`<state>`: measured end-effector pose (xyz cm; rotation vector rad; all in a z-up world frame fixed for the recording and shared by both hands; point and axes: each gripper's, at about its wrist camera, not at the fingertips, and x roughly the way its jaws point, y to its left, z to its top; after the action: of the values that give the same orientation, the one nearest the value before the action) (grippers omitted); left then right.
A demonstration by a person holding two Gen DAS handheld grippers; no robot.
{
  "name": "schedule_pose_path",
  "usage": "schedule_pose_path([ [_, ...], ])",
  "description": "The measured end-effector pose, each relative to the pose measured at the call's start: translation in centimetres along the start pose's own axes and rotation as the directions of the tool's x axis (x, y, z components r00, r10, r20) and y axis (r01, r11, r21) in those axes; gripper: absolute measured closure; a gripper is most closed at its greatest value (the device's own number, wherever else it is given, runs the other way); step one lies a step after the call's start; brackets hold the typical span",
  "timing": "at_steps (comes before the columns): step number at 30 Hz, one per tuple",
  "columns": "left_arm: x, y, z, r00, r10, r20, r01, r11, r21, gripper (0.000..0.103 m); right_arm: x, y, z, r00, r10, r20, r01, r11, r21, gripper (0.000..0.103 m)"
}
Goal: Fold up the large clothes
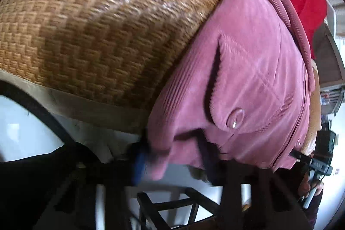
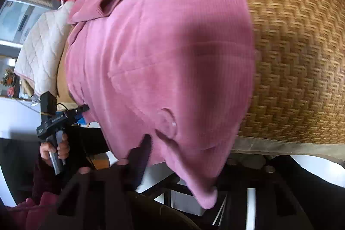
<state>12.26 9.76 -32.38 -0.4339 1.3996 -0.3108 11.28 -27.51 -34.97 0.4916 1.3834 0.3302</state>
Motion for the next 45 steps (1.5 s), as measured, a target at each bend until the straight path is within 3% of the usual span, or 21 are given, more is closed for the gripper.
schedule_pose_path([
  [2, 0.0, -0.5, -0.6, 1.000, -0.013, -0.006, 0.014, 1.000, 0.023, 0.089, -0.1, -0.8, -0.1, 1.000, -0.001, 0.007, 0.001, 1.000, 0.027, 0.077],
  [4, -0.2, -1.1, -0.8, 1.000, -0.031, 0.004, 0.031, 0.999, 0.040, 0.092, 0.0, -1.1, -0.2, 1.000, 0.005, 0.018, -0.006, 0.999, 0.034, 0.085],
  [7, -1.0, -2.3, -0.9, 0.995, -0.088, 0.046, 0.085, 0.994, 0.072, 0.093, -2.2, 0.0, -0.6, 0.995, 0.072, 0.069, -0.070, 0.997, -0.021, 0.087],
  [9, -1.0, -2.6, -0.9, 0.995, -0.077, 0.055, 0.073, 0.994, 0.083, 0.092, -4.0, 1.2, -0.6, 0.984, 0.136, 0.118, -0.128, 0.989, -0.072, 0.087],
  [10, -0.6, -2.7, -0.9, 0.997, -0.055, 0.047, 0.051, 0.995, 0.080, 0.085, -4.3, 1.4, -0.4, 0.980, 0.152, 0.125, -0.143, 0.986, -0.084, 0.087],
  [11, -0.1, -2.8, -0.9, 0.999, -0.036, 0.027, 0.034, 0.997, 0.074, 0.062, -4.0, 1.4, -0.1, 0.984, 0.144, 0.109, -0.134, 0.987, -0.094, 0.087],
  [13, 0.8, -2.7, -0.9, 1.000, 0.011, 0.010, -0.011, 0.999, 0.046, 0.028, -2.8, 1.2, 0.2, 0.993, 0.097, 0.068, -0.091, 0.992, -0.089, 0.083],
  [15, 1.4, -2.7, -1.2, 1.000, 0.016, 0.010, -0.016, 0.999, 0.035, 0.028, -1.4, 0.2, 0.4, 0.998, 0.063, 0.017, -0.062, 0.998, -0.028, 0.081],
  [17, 1.9, -2.5, -1.1, 1.000, -0.017, 0.001, 0.017, 1.000, 0.023, 0.032, -0.4, -1.1, 0.6, 0.999, 0.038, 0.001, -0.038, 0.999, 0.011, 0.079],
  [18, 2.2, -2.5, -1.1, 1.000, -0.022, 0.003, 0.022, 1.000, 0.022, 0.049, -0.4, -1.3, 0.6, 0.999, 0.044, 0.002, -0.045, 0.999, 0.026, 0.077],
  [20, 2.5, -2.2, -0.9, 0.999, -0.033, -0.009, 0.033, 0.999, 0.028, 0.097, 0.0, -2.0, 0.4, 0.998, 0.062, 0.002, -0.062, 0.997, 0.054, 0.075],
  [23, 1.9, -2.1, -1.5, 0.994, -0.108, 0.004, 0.108, 0.992, 0.069, 0.096, -1.2, -0.9, -0.1, 0.994, 0.090, 0.057, -0.089, 0.996, -0.029, 0.081],
  [24, 1.2, -2.9, -1.7, 0.987, -0.161, 0.015, 0.159, 0.982, 0.104, 0.097, -1.7, -0.6, 0.2, 0.993, 0.097, 0.074, -0.094, 0.995, -0.041, 0.089],
  [28, -1.9, -4.8, -1.7, 0.955, -0.291, 0.059, 0.276, 0.944, 0.182, 0.097, -4.8, 1.7, 1.1, 0.979, 0.128, 0.158, -0.111, 0.987, -0.115, 0.091],
  [32, -6.3, -6.6, 0.5, 0.919, -0.371, 0.134, 0.336, 0.915, 0.225, 0.097, -6.9, 3.8, 3.7, 0.962, 0.155, 0.227, -0.117, 0.978, -0.172, 0.091],
  [37, -11.2, -9.4, 8.6, 0.875, -0.403, 0.269, 0.328, 0.901, 0.282, 0.097, -9.5, 5.1, 9.0, 0.913, 0.196, 0.359, -0.133, 0.972, -0.193, 0.091],
  [41, -13.2, -11.2, 14.3, 0.855, -0.378, 0.355, 0.281, 0.913, 0.295, 0.097, -11.5, 4.4, 15.7, 0.851, 0.209, 0.481, -0.172, 0.978, -0.121, 0.091],
  [45, -9.7, -12.7, 21.3, 0.832, -0.324, 0.450, 0.244, 0.943, 0.227, 0.096, -12.2, 1.0, 23.1, 0.807, 0.247, 0.537, -0.275, 0.961, -0.028, 0.091],
])
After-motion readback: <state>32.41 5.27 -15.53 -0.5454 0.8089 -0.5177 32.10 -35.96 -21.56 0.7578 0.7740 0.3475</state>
